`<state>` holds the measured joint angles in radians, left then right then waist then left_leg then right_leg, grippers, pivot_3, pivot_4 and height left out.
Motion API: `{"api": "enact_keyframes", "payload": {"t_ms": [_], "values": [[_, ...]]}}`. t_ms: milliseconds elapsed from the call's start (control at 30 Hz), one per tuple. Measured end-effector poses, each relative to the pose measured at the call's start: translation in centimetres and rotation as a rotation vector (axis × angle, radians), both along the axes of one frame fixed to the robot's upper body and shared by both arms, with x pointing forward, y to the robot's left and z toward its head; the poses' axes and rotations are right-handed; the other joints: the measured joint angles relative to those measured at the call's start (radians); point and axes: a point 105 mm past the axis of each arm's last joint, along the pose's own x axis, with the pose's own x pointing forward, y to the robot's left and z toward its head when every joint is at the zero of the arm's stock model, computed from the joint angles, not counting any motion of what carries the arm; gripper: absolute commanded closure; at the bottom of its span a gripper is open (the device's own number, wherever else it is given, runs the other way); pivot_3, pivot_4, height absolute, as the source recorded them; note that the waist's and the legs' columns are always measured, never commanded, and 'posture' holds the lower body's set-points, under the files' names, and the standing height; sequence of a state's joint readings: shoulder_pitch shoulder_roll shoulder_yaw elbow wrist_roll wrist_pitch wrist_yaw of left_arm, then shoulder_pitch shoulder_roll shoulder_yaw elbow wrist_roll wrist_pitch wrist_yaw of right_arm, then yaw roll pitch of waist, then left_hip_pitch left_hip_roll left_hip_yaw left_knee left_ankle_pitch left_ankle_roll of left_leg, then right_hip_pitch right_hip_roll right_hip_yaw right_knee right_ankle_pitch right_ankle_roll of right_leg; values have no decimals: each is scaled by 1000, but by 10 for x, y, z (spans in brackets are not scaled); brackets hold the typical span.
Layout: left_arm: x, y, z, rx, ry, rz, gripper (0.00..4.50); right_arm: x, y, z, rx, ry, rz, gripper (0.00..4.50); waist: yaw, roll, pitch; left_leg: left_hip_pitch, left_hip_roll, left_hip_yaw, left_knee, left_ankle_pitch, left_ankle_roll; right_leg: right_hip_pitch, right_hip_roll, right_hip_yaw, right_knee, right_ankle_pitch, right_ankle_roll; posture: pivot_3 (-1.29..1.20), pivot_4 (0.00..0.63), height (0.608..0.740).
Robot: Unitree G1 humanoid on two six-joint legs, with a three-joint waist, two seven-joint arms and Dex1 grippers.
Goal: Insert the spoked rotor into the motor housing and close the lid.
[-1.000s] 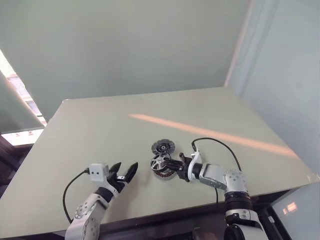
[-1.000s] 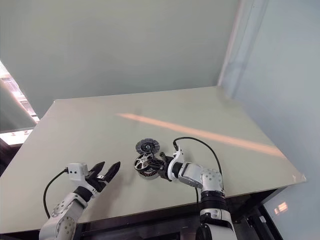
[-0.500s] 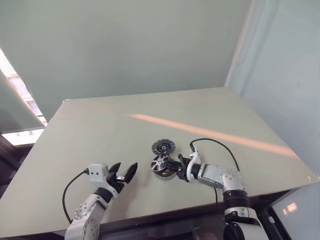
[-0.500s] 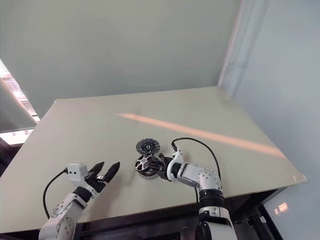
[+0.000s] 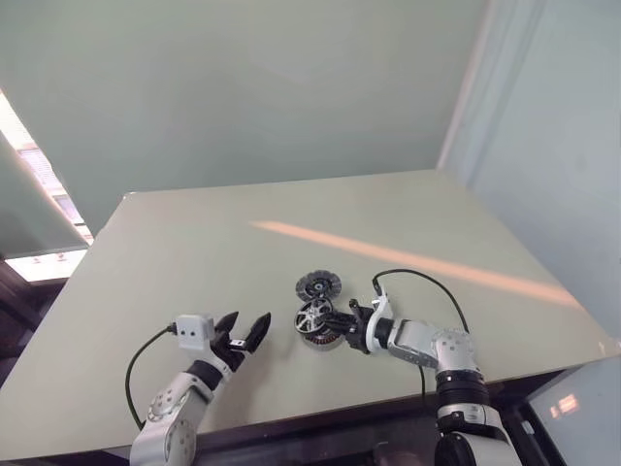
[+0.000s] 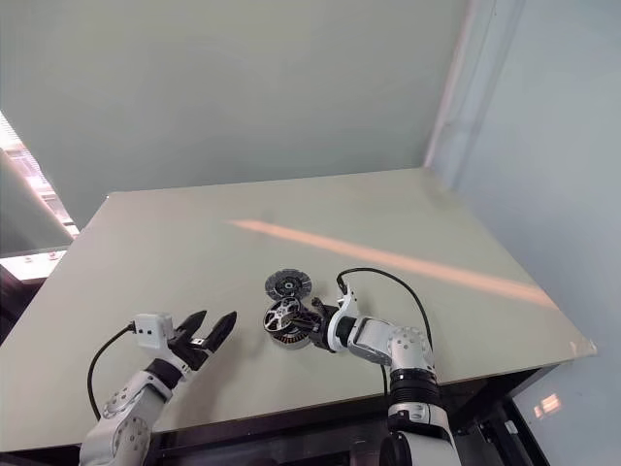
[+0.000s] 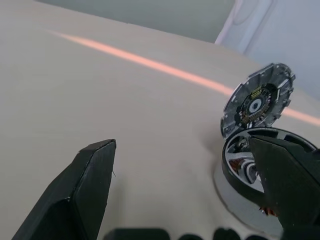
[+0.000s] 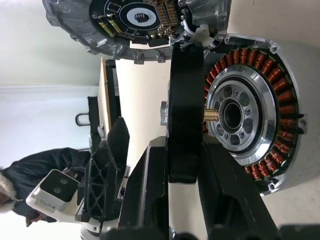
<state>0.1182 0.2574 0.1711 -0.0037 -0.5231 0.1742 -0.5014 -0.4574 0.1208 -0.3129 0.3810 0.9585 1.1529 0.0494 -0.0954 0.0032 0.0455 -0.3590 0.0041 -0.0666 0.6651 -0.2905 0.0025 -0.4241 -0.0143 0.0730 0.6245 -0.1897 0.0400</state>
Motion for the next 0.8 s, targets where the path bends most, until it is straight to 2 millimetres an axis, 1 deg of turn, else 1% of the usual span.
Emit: {"api": "enact_keyframes", "payload": {"t_ms": [267,300,367,433,600,633,800], "values": [[1,0,-2,-4,4,-2,0,-1,-1,-1,4,6,1,4057,0,0,0,0,0,0,0,0,0,0,0,0,0,0,0,0,0,740],[1,0,-2,-4,3,-4,0,-2,-1,-1,6,6,2,3336,0,0,0,0,0,0,0,0,0,0,0,0,0,0,0,0,0,740],[1,-1,-1,-4,-2,-6,0,-4,-6,-7,-15,20,3,2752,0,0,0,0,0,0,0,0,0,0,0,0,0,0,0,0,0,740],[1,0,-1,-3,-4,-5,0,-8,-12,-13,-16,36,-6,2045,-1,0,0,0,0,0,0,0,0,0,0,0,0,0,0,0,0,740],[3,0,-2,-6,-3,-6,0,-5,-14,-5,-15,-1,-13,225,-2,2,-2,2,1,0,1,0,0,1,1,0,1,0,0,0,0,740],[2,0,-2,-5,-2,-7,0,-5,-15,-4,-14,-7,-16,78,-3,2,-3,2,1,0,1,0,0,2,1,0,1,0,0,0,0,740],[3,-1,-3,-2,2,-11,0,-5,-18,0,-14,-17,-18,78,-1,2,-3,2,0,0,2,0,0,3,1,0,1,0,0,0,0,740]]}}
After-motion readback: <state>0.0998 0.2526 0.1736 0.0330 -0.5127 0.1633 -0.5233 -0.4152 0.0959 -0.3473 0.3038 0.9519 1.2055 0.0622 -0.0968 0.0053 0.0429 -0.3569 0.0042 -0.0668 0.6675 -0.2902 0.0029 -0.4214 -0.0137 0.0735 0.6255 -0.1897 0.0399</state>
